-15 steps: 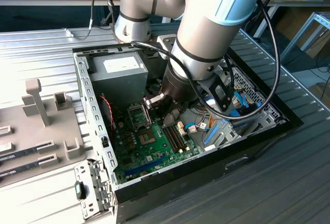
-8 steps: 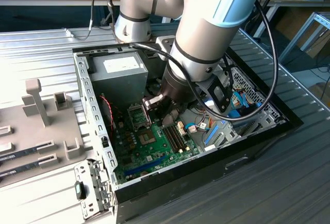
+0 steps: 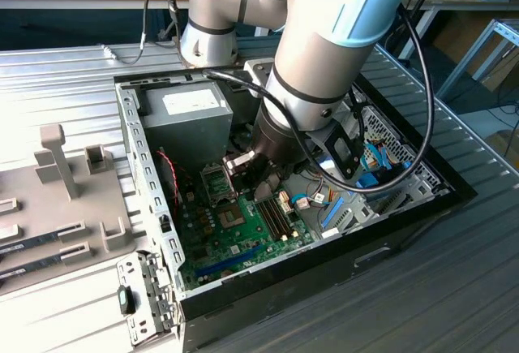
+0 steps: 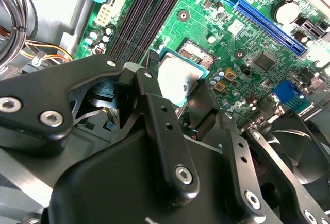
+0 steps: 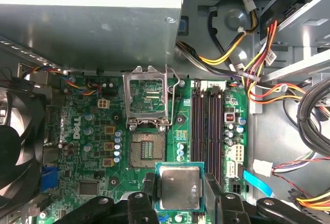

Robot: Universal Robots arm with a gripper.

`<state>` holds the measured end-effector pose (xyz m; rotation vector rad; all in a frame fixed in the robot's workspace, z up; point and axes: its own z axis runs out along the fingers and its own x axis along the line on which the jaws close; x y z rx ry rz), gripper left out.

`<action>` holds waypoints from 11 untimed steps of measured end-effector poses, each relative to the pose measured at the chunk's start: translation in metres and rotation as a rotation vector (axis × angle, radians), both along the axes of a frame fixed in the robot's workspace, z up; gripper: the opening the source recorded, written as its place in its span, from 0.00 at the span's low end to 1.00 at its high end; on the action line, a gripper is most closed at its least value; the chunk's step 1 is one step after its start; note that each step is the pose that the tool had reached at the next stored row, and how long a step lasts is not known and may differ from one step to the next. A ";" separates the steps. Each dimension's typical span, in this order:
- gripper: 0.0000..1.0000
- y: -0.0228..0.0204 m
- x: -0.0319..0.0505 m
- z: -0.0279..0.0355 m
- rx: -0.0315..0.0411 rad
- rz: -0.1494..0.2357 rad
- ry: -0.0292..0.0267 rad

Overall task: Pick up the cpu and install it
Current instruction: 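Place the cpu into insertion slot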

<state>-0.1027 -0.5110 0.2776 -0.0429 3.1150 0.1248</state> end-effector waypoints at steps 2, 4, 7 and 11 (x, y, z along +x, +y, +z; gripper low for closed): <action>0.47 0.0001 -0.0002 -0.0004 -0.0001 0.000 0.0000; 0.47 0.0015 -0.0012 -0.0008 0.0000 0.000 0.0000; 0.47 0.0058 -0.0014 -0.0011 0.0001 0.000 -0.0001; 0.47 0.0127 -0.0014 -0.0017 0.0000 0.000 0.0000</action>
